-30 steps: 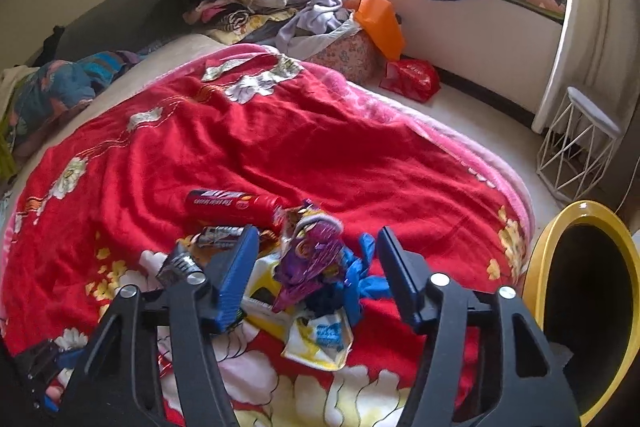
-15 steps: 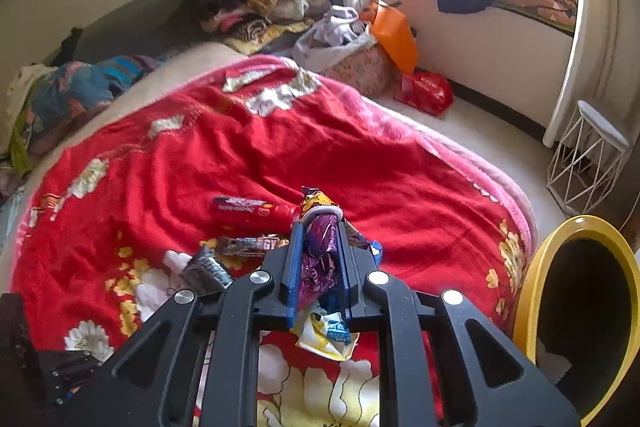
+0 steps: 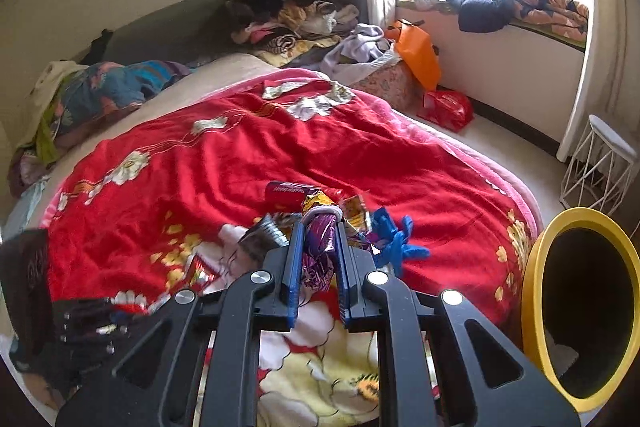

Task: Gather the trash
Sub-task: 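Grasp the red chip bag with the left tool while the right tool grasps the purple wrapper, then carry the red chip bag and purple wrapper over the yellow-rimmed bin with both tools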

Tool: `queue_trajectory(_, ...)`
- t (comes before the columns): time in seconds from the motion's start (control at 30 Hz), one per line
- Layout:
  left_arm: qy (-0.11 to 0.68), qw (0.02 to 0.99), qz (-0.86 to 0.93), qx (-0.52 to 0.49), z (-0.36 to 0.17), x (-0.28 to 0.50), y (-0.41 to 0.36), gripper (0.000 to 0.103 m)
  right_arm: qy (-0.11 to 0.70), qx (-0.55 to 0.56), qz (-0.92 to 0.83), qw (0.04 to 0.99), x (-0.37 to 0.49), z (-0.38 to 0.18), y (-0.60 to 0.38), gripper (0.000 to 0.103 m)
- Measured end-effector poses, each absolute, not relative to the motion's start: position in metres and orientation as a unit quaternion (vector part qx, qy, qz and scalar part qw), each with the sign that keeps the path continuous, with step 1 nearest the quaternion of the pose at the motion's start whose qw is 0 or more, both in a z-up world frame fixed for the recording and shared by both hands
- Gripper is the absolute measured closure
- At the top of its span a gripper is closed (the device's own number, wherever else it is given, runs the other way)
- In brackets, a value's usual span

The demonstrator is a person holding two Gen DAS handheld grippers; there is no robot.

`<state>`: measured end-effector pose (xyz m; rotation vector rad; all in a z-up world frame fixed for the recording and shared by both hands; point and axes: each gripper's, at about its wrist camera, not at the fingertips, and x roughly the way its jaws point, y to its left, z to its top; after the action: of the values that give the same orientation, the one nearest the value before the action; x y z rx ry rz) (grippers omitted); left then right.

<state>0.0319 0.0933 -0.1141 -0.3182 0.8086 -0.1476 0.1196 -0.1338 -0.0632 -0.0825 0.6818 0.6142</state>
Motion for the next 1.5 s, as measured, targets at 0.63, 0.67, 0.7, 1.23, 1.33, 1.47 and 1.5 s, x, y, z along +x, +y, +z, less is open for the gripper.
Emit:
queue_trajectory(0.63,0.356,0.924,-0.070,-0.123,-0.078,0.037,0.075,0.091,0.320,-0.020,0.298,0.899,0.097,-0.061,-0.155,0.089)
queue_trajectory(0.67,0.355,0.925,-0.069,-0.119,-0.076,0.037,0.073,0.091,0.320,-0.019,0.297,0.900,0.098,-0.060,-0.156,0.089)
queue_trajectory(0.7,0.352,0.926,-0.069,-0.115,-0.073,0.038,0.071,0.091,0.318,-0.017,0.295,0.901,0.098,-0.060,-0.159,0.089)
queue_trajectory(1.23,0.323,0.939,-0.077,-0.085,-0.042,0.056,0.042,0.091,0.299,0.026,0.268,0.916,0.101,-0.049,-0.204,0.089)
queue_trajectory(1.33,0.321,0.940,-0.082,-0.082,-0.039,0.061,0.034,0.091,0.296,0.031,0.261,0.918,0.102,-0.048,-0.211,0.089)
queue_trajectory(1.47,0.319,0.940,-0.092,-0.076,-0.036,0.068,0.023,0.091,0.293,0.040,0.248,0.922,0.105,-0.048,-0.224,0.089)
queue_trajectory(1.5,0.317,0.940,-0.096,-0.074,-0.035,0.070,0.019,0.091,0.294,0.043,0.244,0.923,0.106,-0.048,-0.227,0.089)
